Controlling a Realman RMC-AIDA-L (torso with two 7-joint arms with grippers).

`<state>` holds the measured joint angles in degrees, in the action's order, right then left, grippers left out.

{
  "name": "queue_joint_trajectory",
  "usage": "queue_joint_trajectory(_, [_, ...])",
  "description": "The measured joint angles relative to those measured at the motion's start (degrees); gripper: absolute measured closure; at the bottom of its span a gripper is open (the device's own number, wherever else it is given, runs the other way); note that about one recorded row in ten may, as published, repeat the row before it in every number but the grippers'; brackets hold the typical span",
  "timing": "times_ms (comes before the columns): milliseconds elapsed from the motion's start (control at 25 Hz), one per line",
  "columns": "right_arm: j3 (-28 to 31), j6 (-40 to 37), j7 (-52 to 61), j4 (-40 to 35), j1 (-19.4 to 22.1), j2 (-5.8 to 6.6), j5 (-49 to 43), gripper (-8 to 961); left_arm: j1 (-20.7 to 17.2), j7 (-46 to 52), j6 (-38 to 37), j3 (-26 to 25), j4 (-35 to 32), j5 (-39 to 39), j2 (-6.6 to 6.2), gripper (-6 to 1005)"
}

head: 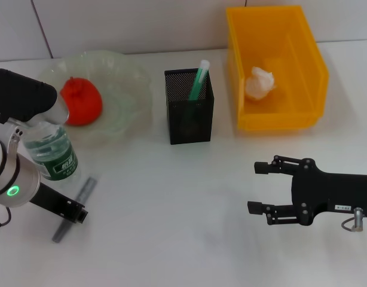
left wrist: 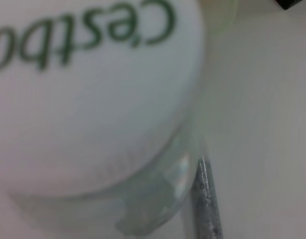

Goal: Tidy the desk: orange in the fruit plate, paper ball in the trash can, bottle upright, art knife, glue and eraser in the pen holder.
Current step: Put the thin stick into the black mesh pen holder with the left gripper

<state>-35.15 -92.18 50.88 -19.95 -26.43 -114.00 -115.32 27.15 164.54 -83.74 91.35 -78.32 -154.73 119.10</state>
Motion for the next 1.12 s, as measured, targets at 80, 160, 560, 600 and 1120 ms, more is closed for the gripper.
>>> queue_joint_trajectory(80, [-0.03,0.0,0.0,0.0,-0.13,0.0,0.0,125,0.25,0.13,-0.01,0.05,0.62,0.0,0.0,657])
queue_joint_trajectory(160, [-0.12,0.0,0.0,0.0,-0.22,0.0,0.0,125,0.29,0.17,0.03,-0.01,0.78,-0.01,0.0,664])
queue_joint_trajectory(560, [-0.27,-0.05,0.0,0.0,0.0,0.0,-0.08,125,0.84,0.18,-0.08,0.3,1.09,-0.3,0.0,700])
queue_joint_trajectory(600, [-0.27,-0.05,0.0,0.0,0.0,0.0,-0.08,125,0.84,0.18,-0.08,0.3,1.09,-0.3,0.0,703])
queue_joint_trajectory(1120, [-0.2,-0.28,0.22,-0.08,0.35,0.04,0.04,125,0.98,-0.48,-1.55,1.4,0.38,-0.27,-0.01,852])
